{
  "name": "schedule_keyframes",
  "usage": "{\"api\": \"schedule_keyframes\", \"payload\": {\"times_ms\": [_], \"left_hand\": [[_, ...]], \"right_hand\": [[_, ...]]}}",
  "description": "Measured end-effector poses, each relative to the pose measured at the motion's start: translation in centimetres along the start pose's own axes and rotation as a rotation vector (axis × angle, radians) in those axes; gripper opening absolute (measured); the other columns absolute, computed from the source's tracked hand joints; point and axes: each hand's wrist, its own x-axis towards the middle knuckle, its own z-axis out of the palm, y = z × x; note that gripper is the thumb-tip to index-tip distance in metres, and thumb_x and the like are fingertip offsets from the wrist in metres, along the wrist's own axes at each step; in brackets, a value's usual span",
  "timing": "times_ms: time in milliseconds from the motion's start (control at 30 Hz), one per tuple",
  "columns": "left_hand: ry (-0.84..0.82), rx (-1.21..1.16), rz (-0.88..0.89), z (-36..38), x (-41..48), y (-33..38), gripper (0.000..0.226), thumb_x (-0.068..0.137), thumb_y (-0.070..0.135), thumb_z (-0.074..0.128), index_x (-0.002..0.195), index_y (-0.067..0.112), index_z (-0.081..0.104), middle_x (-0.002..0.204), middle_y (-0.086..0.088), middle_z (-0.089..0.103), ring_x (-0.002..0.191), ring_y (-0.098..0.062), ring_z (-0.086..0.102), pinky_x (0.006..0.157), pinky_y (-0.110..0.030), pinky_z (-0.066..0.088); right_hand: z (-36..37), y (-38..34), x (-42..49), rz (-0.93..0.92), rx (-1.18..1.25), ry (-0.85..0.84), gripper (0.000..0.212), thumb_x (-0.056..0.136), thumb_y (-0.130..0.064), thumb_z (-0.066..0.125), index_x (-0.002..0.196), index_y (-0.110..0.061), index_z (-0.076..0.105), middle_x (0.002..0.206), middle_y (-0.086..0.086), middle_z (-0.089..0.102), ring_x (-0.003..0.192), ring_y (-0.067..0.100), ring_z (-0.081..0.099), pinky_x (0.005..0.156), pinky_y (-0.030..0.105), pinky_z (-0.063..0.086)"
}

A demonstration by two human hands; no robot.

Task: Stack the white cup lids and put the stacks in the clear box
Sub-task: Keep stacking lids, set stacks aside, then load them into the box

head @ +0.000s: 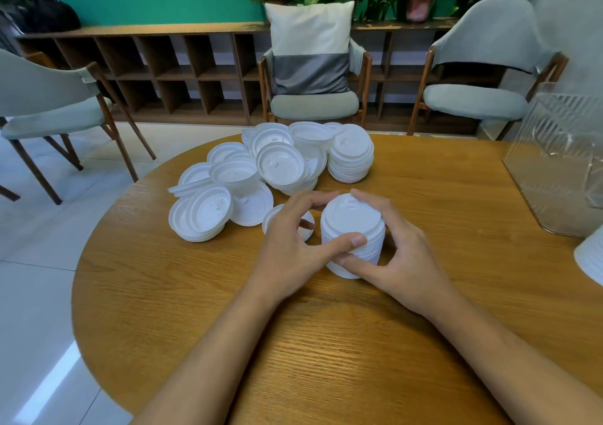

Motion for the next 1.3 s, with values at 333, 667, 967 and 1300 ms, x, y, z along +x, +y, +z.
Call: {"api": "schedule_keyframes", "payload": {"times_ms": [333,667,967,1300], "left_hand": [[0.078,0.592,-0.034,-2.5,-0.4,-3.2,0.030,0.085,0.045,0.083,0.104,0.022,0.078,0.109,0.013,0.067,0.104,-0.007,0.063,0.088,-0.032,0.052],[0.254,0.276,0.085,-1.9,-0.4,-1.2,0.007,0.099,0.015,0.072,0.104,0.019,0.069,0.096,0.014,0.074,0.096,0.001,0.069,0.086,-0.008,0.047],[0.245,-0.148,-0.081,-1.8,-0.1,-0.3,0.030,0.102,0.022,0.068,0.131,0.027,0.062,0.107,0.010,0.073,0.099,-0.019,0.074,0.085,-0.032,0.061],[0.182,-0.693,-0.282,-1.9,0.5,0.9,0.042,0.092,0.021,0.069,0.133,0.015,0.061,0.099,-0.007,0.078,0.078,-0.015,0.071,0.069,-0.023,0.059]], "right_hand": [[-0.2,0.0,0.1,0.012,-0.055,0.050,0.082,0.075,-0.050,0.087,0.146,-0.045,0.046,0.138,-0.033,0.050,0.127,-0.018,0.044,0.095,-0.001,0.033],[-0.3,0.0,0.0,0.012,-0.053,0.051,0.081,0.076,-0.047,0.088,0.145,-0.047,0.045,0.138,-0.027,0.053,0.126,-0.013,0.047,0.094,0.000,0.034],[0.1,0.1,0.2,-0.016,-0.016,0.134,0.076,0.078,-0.056,0.078,0.146,-0.034,0.054,0.134,-0.019,0.057,0.130,0.001,0.052,0.099,0.012,0.043],[0.3,-0.4,0.1,-0.034,0.062,0.095,0.092,0.082,-0.042,0.085,0.157,-0.048,0.031,0.150,-0.028,0.047,0.138,-0.006,0.046,0.110,0.025,0.045]]}}
